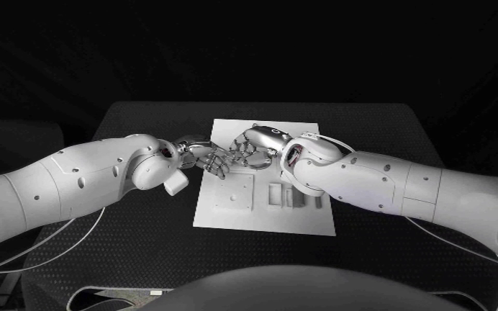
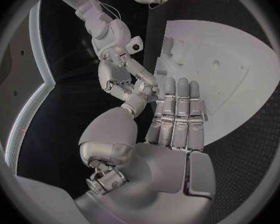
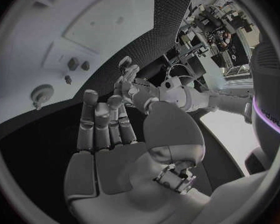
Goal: Assemble the parts on the task board
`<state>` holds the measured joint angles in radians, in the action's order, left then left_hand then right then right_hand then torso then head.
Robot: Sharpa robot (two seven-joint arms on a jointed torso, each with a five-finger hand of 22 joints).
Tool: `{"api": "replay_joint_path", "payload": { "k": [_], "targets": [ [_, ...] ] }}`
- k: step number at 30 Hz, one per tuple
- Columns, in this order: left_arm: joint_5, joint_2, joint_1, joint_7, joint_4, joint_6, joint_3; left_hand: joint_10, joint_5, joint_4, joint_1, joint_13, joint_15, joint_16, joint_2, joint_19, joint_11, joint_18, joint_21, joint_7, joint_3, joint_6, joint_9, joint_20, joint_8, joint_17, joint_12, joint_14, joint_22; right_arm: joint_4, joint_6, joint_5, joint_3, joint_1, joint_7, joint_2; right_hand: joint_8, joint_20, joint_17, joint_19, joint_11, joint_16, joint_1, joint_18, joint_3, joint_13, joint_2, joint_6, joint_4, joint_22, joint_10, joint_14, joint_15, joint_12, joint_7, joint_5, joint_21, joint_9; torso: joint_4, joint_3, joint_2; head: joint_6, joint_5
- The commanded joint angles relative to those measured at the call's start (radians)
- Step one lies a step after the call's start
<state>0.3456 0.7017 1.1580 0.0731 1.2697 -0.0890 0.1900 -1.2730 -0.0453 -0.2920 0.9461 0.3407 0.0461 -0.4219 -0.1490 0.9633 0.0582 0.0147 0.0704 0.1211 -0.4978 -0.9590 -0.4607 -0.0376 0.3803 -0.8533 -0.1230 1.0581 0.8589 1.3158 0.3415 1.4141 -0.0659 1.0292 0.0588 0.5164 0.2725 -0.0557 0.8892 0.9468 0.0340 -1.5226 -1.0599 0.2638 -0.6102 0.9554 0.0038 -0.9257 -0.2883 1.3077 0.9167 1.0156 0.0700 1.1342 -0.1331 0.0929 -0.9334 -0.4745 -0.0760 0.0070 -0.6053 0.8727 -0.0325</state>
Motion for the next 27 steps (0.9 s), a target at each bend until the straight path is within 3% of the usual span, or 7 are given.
{"api": "replay_joint_path", "payload": {
  "k": [1,16,23,27],
  "targets": [
    [0.005,0.000,0.001,-0.011,-0.002,0.028,-0.001,-0.011,-0.004,-0.001,-0.001,0.001,-0.003,-0.005,-0.008,0.008,0.000,-0.015,0.005,-0.001,-0.007,-0.009,-0.002,0.000,0.008,-0.002,-0.006,0.008,0.002,-0.001,-0.002,-0.007,0.000,-0.001,0.003,-0.001,-0.016,-0.006,-0.003,-0.009,0.010,0.010,0.006,-0.002,-0.004,-0.003,-0.019,0.023,0.002,0.015,-0.011,-0.010,-0.008,-0.006,-0.021,0.003,0.008,0.010,0.0000,0.0001,0.000,0.000,-0.001],
    [0.047,0.002,0.001,-0.006,-0.002,0.039,-0.001,-0.015,-0.005,-0.002,0.011,0.003,-0.005,-0.006,-0.003,0.002,-0.002,-0.015,0.004,-0.008,-0.015,-0.013,-0.006,0.001,0.010,-0.008,-0.005,0.009,0.006,-0.006,0.039,-0.026,0.000,-0.001,0.011,0.006,-0.033,-0.015,-0.014,-0.024,0.027,0.022,0.000,-0.002,-0.001,-0.009,-0.062,0.063,0.001,0.014,-0.035,-0.025,-0.026,-0.011,-0.039,0.002,0.020,0.025,0.0000,0.0002,0.000,0.000,-0.001],
    [0.160,0.002,0.001,-0.009,-0.001,0.085,-0.001,-0.017,-0.006,-0.002,0.019,0.003,-0.005,-0.005,0.003,-0.001,-0.002,-0.015,0.005,-0.010,-0.020,-0.015,-0.007,0.002,0.010,-0.011,-0.004,0.010,0.010,-0.026,0.066,-0.046,0.000,-0.001,0.020,0.012,-0.035,-0.018,-0.017,-0.030,0.031,0.026,-0.006,-0.002,0.000,-0.011,-0.070,0.071,0.000,0.014,-0.041,-0.031,-0.029,-0.012,-0.042,0.002,0.025,0.029,0.0000,0.0006,0.000,0.000,-0.001],
    [0.248,0.000,0.002,0.001,-0.001,0.127,-0.001,-0.020,-0.009,-0.001,0.026,0.004,-0.006,-0.006,0.006,-0.001,-0.002,-0.015,0.008,-0.009,-0.024,-0.019,-0.009,0.001,0.010,-0.014,-0.004,0.014,0.015,-0.061,0.072,-0.092,0.012,0.002,0.026,0.015,-0.035,-0.019,-0.018,-0.032,0.031,0.027,-0.011,-0.002,-0.001,-0.012,-0.073,0.072,-0.001,0.014,-0.043,-0.032,-0.030,-0.012,-0.042,0.002,0.026,0.029,0.0002,0.0002,0.000,0.000,-0.001]
  ]
}}
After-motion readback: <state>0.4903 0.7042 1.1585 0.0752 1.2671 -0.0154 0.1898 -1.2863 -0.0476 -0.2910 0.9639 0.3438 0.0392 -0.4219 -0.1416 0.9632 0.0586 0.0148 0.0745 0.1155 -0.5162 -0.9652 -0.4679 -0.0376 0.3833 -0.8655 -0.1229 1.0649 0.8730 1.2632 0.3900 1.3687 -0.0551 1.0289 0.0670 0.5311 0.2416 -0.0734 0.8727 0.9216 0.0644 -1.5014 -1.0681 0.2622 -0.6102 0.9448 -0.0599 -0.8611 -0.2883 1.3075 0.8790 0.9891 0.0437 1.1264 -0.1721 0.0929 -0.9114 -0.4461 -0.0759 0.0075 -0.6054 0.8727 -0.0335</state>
